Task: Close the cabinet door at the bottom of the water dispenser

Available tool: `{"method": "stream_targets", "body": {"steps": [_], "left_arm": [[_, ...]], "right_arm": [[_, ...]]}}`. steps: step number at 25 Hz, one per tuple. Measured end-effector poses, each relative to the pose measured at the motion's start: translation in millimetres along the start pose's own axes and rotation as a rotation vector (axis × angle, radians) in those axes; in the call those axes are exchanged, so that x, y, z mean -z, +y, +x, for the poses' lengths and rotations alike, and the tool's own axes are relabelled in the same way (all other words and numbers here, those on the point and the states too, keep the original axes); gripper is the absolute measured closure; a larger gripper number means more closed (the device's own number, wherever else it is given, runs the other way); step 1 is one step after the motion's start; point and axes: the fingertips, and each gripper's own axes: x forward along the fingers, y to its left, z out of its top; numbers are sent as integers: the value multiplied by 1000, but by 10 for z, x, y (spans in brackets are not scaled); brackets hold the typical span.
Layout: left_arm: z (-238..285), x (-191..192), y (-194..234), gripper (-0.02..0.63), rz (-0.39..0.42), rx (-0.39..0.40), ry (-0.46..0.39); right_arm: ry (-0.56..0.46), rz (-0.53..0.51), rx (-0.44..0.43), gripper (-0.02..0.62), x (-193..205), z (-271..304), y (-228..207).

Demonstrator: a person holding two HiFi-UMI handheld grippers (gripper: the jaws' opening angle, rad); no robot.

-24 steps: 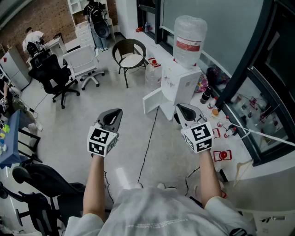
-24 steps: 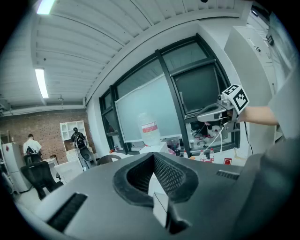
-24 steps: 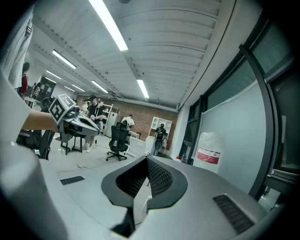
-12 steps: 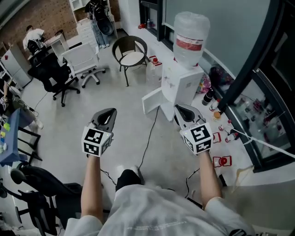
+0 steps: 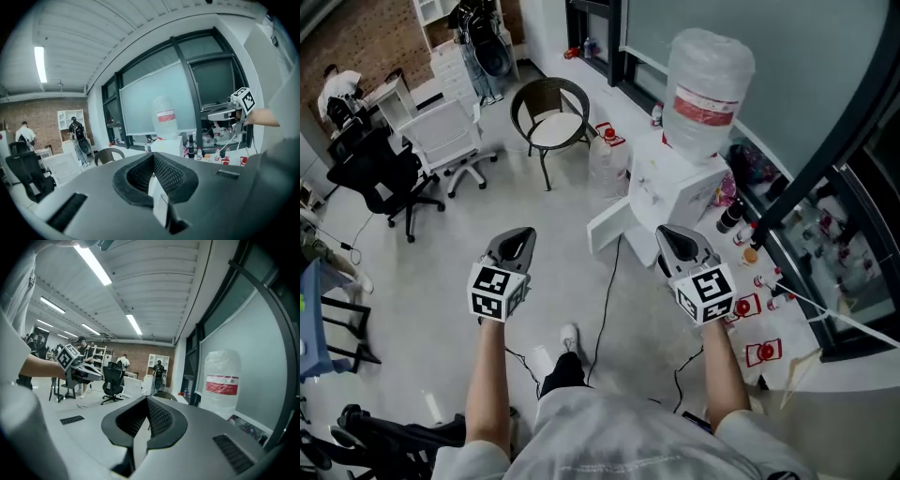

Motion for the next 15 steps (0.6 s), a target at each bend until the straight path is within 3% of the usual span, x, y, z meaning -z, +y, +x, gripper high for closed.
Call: {"method": "stream_targets", "body": {"steps": [5, 7, 10, 15], "left_arm": [[831, 133, 911, 592, -6, 60, 22], [1146, 230, 1261, 592, -49, 83, 36], [1608, 459, 1674, 592, -144, 121, 45], [2467, 1120, 2003, 592, -189, 201, 113]], "right_arm": [[28, 61, 22, 569, -18, 1086, -199], [59, 89, 28, 569, 73, 1506, -260], [118, 124, 54, 569, 347, 2043, -386], [204, 190, 96, 569, 972, 2796, -613]]}}
